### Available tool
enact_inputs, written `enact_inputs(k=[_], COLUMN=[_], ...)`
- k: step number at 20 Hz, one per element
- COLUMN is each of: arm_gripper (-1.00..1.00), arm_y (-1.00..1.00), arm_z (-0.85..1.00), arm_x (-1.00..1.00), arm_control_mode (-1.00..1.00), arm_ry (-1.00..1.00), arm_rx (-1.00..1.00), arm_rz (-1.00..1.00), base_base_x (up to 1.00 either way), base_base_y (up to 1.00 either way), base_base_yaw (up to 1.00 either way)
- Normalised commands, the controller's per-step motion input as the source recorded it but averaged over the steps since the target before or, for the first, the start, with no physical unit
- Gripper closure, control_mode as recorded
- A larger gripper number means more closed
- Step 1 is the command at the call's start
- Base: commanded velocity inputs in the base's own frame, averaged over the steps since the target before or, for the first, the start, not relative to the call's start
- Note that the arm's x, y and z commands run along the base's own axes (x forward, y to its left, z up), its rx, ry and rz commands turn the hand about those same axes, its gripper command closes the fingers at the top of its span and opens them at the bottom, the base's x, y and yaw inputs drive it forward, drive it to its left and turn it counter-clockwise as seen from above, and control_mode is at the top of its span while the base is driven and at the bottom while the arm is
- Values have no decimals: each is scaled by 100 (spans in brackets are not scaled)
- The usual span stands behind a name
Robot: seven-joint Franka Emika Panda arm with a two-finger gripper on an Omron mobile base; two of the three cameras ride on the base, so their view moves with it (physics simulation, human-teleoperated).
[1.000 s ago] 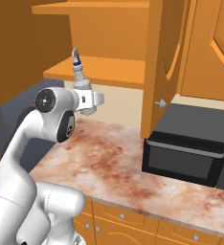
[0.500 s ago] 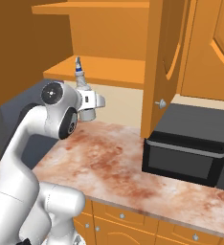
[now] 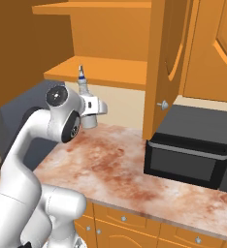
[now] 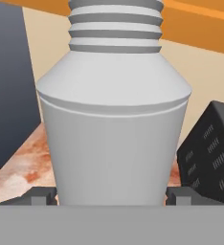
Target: Move the cutting board and knife to the sink. Then move spray from the cabinet to the counter.
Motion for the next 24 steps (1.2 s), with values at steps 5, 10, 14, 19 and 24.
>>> enact_inputs(k=[5,10,14,19,24], arm_gripper=[100,100,100,100,100], arm_y=[-4,-6,-6,-7,-2], arm_z=[-22,-25,-27,-21,-22], arm_x=[0,0,0,0,0], arm_control_mode=[-100,-100,-100,-100,-100], arm_ry=[7,11,10,5,4], arm_rx=[0,1,2,5,5], arm_rz=[0,0,1,3,2], base_base_x=[0,0,0,0,0], base_base_y=[0,0,0,0,0], base_base_yaw=[0,0,0,0,0])
